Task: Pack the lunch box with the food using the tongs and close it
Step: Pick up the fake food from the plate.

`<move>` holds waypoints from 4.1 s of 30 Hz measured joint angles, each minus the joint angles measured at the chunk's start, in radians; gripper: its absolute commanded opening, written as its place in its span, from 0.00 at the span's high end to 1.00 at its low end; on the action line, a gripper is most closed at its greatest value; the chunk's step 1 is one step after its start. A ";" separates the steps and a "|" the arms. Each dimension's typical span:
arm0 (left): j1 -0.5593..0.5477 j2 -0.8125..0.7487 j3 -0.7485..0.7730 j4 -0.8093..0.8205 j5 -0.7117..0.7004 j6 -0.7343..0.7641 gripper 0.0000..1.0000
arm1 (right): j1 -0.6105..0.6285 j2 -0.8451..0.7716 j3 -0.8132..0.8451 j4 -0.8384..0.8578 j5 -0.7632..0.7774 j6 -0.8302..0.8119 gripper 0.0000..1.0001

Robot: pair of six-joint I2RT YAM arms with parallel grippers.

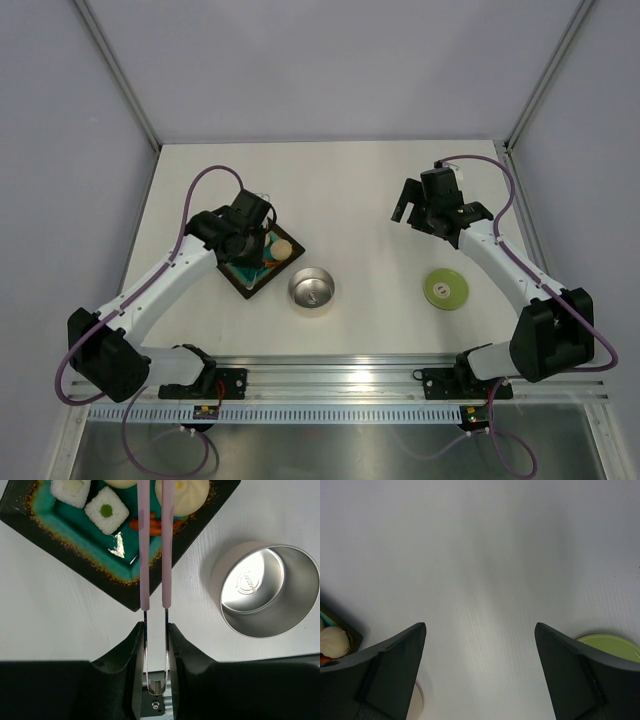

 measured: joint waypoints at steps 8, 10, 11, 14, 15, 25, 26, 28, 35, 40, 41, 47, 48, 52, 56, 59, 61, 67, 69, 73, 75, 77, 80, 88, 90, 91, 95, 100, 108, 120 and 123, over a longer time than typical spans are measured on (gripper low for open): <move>0.000 -0.003 -0.042 0.001 -0.028 -0.011 0.74 | 0.000 0.000 0.000 0.003 -0.002 -0.003 0.02; 0.000 -0.003 -0.045 0.003 -0.028 -0.016 0.68 | 0.000 0.000 0.000 0.003 -0.006 -0.003 0.02; 0.000 -0.003 -0.045 0.006 -0.028 -0.019 0.68 | 0.000 0.000 0.000 0.003 -0.007 -0.003 0.02; 0.000 -0.003 -0.045 0.013 -0.029 -0.024 0.68 | 0.000 0.000 0.000 0.003 -0.007 -0.003 0.02; 0.000 -0.003 -0.045 0.014 -0.028 -0.024 0.68 | 0.000 0.000 0.000 0.003 -0.007 -0.003 0.02; 0.003 -0.003 -0.052 0.039 -0.020 -0.035 0.65 | 0.000 0.000 0.000 0.003 -0.007 -0.003 0.02; 0.004 -0.003 -0.054 0.041 -0.020 -0.035 0.65 | 0.000 0.000 0.000 0.003 -0.006 -0.003 0.02; 0.005 -0.003 -0.059 0.045 -0.019 -0.037 0.64 | 0.000 0.000 0.000 0.003 -0.006 -0.003 0.02; 0.006 -0.003 -0.066 0.060 -0.009 -0.043 0.63 | 0.000 0.000 0.000 0.003 -0.007 -0.003 0.02; 0.010 -0.003 -0.069 0.065 -0.003 -0.044 0.58 | 0.000 0.000 0.000 0.003 -0.006 -0.003 0.02; 0.010 -0.002 -0.071 0.064 0.000 -0.045 0.58 | 0.000 0.000 0.000 0.003 -0.006 -0.003 0.02; 0.012 0.001 -0.077 0.072 0.015 -0.045 0.59 | 0.000 0.000 0.000 0.003 -0.006 -0.003 0.02; 0.013 0.002 -0.079 0.074 0.020 -0.045 0.59 | 0.000 0.000 0.000 0.003 -0.007 -0.003 0.02; 0.014 0.002 -0.082 0.085 0.031 -0.048 0.62 | 0.000 0.000 0.000 0.003 -0.006 -0.003 0.02; 0.019 0.002 -0.082 0.091 0.034 -0.051 0.62 | 0.000 0.000 0.000 0.003 -0.006 -0.003 0.02; 0.027 0.002 -0.083 0.091 0.034 -0.052 0.62 | 0.000 0.000 0.000 0.003 -0.006 -0.003 0.02; 0.035 0.000 -0.089 0.095 0.035 -0.052 0.61 | 0.000 0.000 0.000 0.003 -0.006 -0.003 0.02; 0.061 -0.002 -0.114 0.090 0.049 -0.048 0.61 | 0.000 0.000 0.000 0.003 -0.006 -0.003 0.02; 0.065 -0.002 -0.122 0.089 0.059 -0.044 0.61 | 0.000 0.000 0.000 0.003 -0.007 -0.003 0.02; 0.067 -0.002 -0.138 0.083 0.078 -0.042 0.61 | 0.000 0.000 0.000 0.003 -0.007 -0.003 0.02; 0.067 -0.002 -0.148 0.080 0.084 -0.042 0.60 | 0.000 0.000 0.000 0.003 -0.007 -0.002 0.02; 0.067 -0.003 -0.151 0.073 0.087 -0.043 0.60 | 0.000 0.000 0.000 0.003 -0.007 -0.002 0.02; 0.068 -0.019 -0.162 0.062 0.083 -0.049 0.60 | 0.000 0.000 0.000 0.003 -0.007 -0.002 0.02; 0.140 -0.035 -0.206 0.045 0.078 -0.069 0.61 | 0.000 0.002 0.000 0.003 -0.009 -0.002 0.02; 0.158 -0.035 -0.221 0.041 0.078 -0.079 0.60 | 0.000 0.003 0.000 0.003 -0.010 -0.002 0.02; 0.160 -0.035 -0.227 0.041 0.079 -0.084 0.61 | 0.000 0.003 0.000 0.003 -0.010 -0.002 0.02; 0.162 -0.035 -0.252 0.050 0.087 -0.129 0.60 | 0.000 0.008 0.000 0.003 -0.010 -0.002 0.02; 0.162 -0.048 -0.279 0.073 0.090 -0.200 0.59 | 0.000 0.013 0.000 0.003 -0.019 -0.002 0.02; 0.162 -0.071 -0.322 0.116 0.084 -0.311 0.59 | 0.000 0.014 0.000 0.009 -0.035 -0.002 0.02; 0.162 -0.062 -0.323 0.191 0.095 -0.364 0.58 | 0.000 0.018 0.000 0.011 -0.036 -0.001 0.03; 0.162 -0.062 -0.323 0.199 0.105 -0.368 0.58 | 0.000 0.024 0.000 0.011 -0.042 0.002 0.03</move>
